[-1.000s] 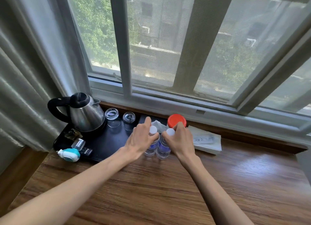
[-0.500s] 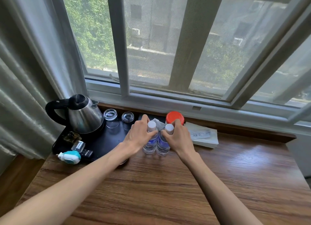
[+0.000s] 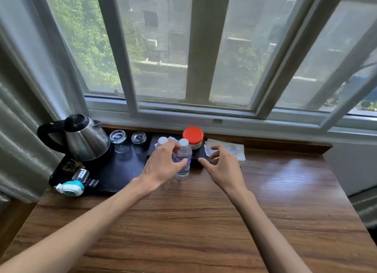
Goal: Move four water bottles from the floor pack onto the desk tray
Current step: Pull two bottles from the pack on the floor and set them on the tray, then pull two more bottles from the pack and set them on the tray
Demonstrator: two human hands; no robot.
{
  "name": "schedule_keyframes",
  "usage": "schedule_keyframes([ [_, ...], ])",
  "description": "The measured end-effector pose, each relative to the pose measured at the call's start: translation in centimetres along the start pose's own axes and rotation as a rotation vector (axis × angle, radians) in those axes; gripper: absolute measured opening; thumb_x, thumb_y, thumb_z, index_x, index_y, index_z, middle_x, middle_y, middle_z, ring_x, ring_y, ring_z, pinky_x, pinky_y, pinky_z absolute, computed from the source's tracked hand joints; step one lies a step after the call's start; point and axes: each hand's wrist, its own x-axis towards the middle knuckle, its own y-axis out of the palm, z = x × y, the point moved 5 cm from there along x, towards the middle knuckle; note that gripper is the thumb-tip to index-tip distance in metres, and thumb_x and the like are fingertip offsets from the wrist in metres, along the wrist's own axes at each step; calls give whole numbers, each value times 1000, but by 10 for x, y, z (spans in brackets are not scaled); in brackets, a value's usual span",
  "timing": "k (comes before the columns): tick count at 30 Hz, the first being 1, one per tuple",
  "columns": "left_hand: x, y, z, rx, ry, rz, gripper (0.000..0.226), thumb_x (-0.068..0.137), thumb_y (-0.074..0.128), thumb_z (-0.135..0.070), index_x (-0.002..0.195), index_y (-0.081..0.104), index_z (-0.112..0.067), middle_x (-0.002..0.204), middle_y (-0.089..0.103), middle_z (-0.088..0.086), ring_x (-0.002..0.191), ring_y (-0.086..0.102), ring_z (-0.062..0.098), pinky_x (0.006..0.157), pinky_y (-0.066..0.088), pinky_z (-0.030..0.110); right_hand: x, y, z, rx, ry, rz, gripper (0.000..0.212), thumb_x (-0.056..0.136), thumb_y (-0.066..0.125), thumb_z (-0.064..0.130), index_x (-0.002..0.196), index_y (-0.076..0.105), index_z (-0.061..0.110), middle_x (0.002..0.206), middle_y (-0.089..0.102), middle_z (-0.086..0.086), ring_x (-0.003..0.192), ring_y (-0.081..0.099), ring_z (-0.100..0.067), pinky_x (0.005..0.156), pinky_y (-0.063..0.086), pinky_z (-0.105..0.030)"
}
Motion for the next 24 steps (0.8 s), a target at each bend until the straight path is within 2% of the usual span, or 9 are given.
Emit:
schedule_keyframes([
  [4,-16,38,-38,38,66,122,49,83,76,-33,125,62,-11,119,68,2,111,63,17,97,50,32,-31,-39,-42,85,16,2,60,81,77,40,132,51,21,109,66,2,104,62,-16,91,52,-35],
  [10,-46,116,-109,85,153,289,64,84,76,-31,140,53,-10,136,60,6,124,57,17,106,41,25,-96,-99,-125,136,92,-15,62,84,76,35,136,49,17,122,62,0,110,59,-13,93,52,-29],
  [15,-71,188,-167,124,235,400,67,85,73,-37,144,50,-15,143,56,4,132,53,16,112,40,31,-153,-143,-197,130,210,-33,66,87,72,38,143,43,18,133,58,-1,120,55,-13,97,46,-25],
  [20,-105,260,-223,183,337,571,69,89,69,-42,148,44,-17,149,50,3,137,47,17,114,37,30,-203,-182,-266,149,380,-65,66,86,74,36,142,46,14,135,58,-5,124,54,-17,101,46,-31],
  [24,-125,313,-264,210,410,709,67,90,67,-42,147,44,-17,149,50,4,136,48,17,114,39,33,-242,-207,-326,178,546,-90,64,85,75,37,140,47,19,136,57,-3,124,54,-17,102,47,-34],
])
